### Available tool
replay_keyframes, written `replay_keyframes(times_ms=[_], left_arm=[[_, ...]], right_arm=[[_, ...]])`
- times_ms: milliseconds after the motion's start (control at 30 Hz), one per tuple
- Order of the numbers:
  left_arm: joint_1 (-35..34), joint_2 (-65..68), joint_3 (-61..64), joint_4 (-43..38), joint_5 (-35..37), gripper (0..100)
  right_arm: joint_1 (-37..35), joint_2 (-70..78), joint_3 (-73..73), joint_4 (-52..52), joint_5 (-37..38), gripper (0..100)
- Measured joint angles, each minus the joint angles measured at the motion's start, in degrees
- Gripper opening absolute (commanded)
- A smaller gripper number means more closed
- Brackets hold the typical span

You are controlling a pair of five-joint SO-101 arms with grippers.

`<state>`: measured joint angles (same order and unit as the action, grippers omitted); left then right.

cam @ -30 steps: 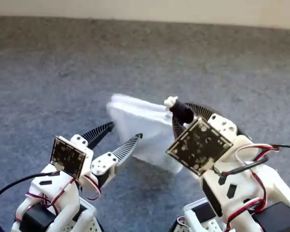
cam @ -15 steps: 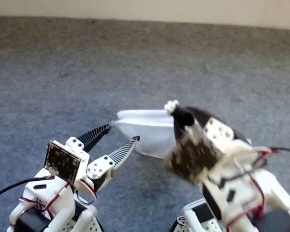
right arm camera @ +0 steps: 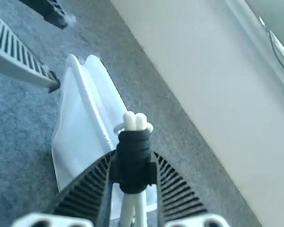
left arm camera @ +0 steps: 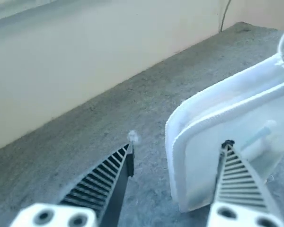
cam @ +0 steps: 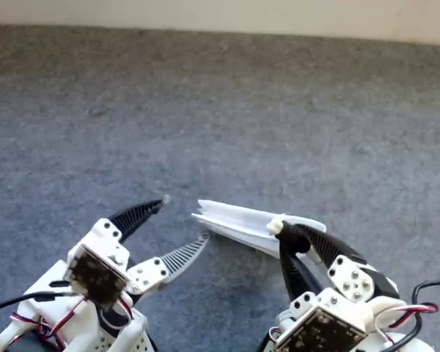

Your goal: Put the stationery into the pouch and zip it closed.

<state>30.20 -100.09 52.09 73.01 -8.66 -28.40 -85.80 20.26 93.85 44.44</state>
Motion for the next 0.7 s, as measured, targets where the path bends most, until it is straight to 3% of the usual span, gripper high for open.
replay_keyframes(times_ms=[200, 367, 700], left_arm=[[3.34, 10.9, -4.48, 0.0, -5.71, 27], [3.34, 22.86, -11.08, 0.0, -8.62, 27], [6.15, 27.25, -13.36, 0.0, -14.68, 23]], right_arm=[[-0.18, -3.52, 1.49, 0.0, -0.09, 0.6], [-5.71, -4.48, 1.41, 2.46, -0.26, 0.6], [-7.3, -4.48, 1.41, 2.99, -2.73, 0.6]])
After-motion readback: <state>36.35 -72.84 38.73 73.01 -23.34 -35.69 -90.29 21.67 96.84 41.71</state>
